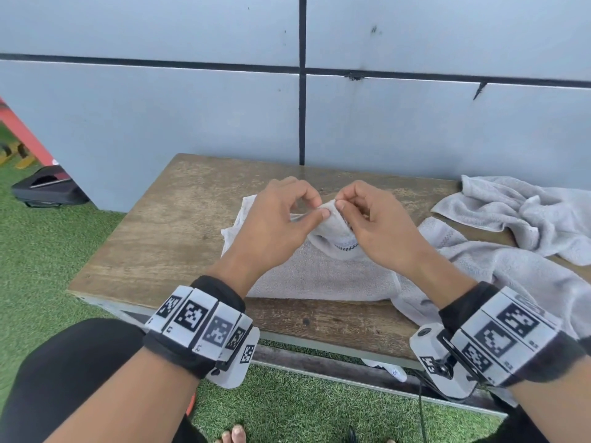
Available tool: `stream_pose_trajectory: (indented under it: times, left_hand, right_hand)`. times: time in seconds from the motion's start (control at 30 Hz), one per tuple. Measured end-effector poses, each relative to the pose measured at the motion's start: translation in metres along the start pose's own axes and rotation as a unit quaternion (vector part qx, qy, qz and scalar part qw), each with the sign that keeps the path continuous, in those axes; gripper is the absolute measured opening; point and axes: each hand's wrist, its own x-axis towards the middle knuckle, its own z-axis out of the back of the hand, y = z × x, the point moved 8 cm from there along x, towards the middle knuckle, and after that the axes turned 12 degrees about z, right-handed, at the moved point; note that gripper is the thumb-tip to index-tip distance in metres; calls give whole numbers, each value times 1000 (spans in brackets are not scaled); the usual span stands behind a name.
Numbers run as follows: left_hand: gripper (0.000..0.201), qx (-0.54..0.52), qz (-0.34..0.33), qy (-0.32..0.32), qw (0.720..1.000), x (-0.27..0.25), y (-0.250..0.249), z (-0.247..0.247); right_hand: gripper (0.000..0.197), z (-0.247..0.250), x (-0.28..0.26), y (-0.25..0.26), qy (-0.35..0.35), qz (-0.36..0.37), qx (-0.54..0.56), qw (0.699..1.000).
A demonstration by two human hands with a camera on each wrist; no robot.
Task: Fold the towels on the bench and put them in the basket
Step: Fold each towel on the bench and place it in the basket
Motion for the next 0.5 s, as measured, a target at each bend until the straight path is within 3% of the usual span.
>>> stream_pose_trajectory:
  times: [0.27, 0.5]
  left_hand:
    - [7, -28, 25, -10, 999, 1, 7, 2]
    - [8, -72, 34, -13, 997, 1, 9, 1]
  right_hand:
    - [9, -1, -1, 9, 11, -18, 60, 998]
    - [14, 7, 0, 10, -27, -10, 88, 996]
